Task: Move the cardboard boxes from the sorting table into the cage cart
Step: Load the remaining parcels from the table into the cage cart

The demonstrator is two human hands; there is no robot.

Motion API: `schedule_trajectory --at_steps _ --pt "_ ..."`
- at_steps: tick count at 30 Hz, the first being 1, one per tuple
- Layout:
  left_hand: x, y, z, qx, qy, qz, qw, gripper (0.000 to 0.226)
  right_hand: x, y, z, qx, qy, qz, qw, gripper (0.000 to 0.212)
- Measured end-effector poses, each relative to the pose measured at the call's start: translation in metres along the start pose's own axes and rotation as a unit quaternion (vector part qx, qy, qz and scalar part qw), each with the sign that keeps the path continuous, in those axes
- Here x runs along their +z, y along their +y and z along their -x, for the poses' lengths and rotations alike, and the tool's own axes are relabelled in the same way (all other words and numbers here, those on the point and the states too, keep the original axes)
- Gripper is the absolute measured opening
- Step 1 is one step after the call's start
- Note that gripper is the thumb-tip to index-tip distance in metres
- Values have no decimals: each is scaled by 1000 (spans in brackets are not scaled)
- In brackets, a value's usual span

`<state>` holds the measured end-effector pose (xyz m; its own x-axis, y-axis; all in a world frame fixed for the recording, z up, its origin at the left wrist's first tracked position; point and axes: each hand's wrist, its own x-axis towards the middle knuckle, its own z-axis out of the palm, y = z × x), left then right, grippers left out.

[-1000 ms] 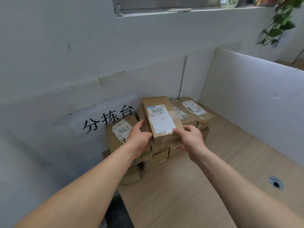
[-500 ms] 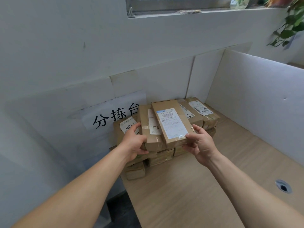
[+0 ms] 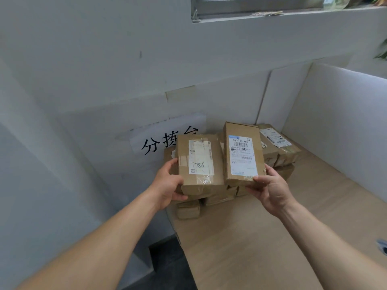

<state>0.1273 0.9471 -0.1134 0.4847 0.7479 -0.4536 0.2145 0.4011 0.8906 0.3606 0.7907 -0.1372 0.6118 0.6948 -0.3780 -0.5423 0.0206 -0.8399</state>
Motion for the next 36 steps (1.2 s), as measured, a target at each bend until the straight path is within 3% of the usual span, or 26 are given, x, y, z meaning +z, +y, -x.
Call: schedule_trajectory --at_steps 10,19,25,36 --pt "-7 -15 2 -11 15 27 999 89 16 19 7 32 28 30 999 47" --pt "-19 -19 8 19 13 31 999 85 20 24 21 8 21 16 1000 38" --pt "-45 -17 32 66 9 31 997 80 28 22 48 -47 43 38 997 58" --pt "-126 -11 121 155 -18 25 987 75 73 11 145 -186 4 101 977 60"
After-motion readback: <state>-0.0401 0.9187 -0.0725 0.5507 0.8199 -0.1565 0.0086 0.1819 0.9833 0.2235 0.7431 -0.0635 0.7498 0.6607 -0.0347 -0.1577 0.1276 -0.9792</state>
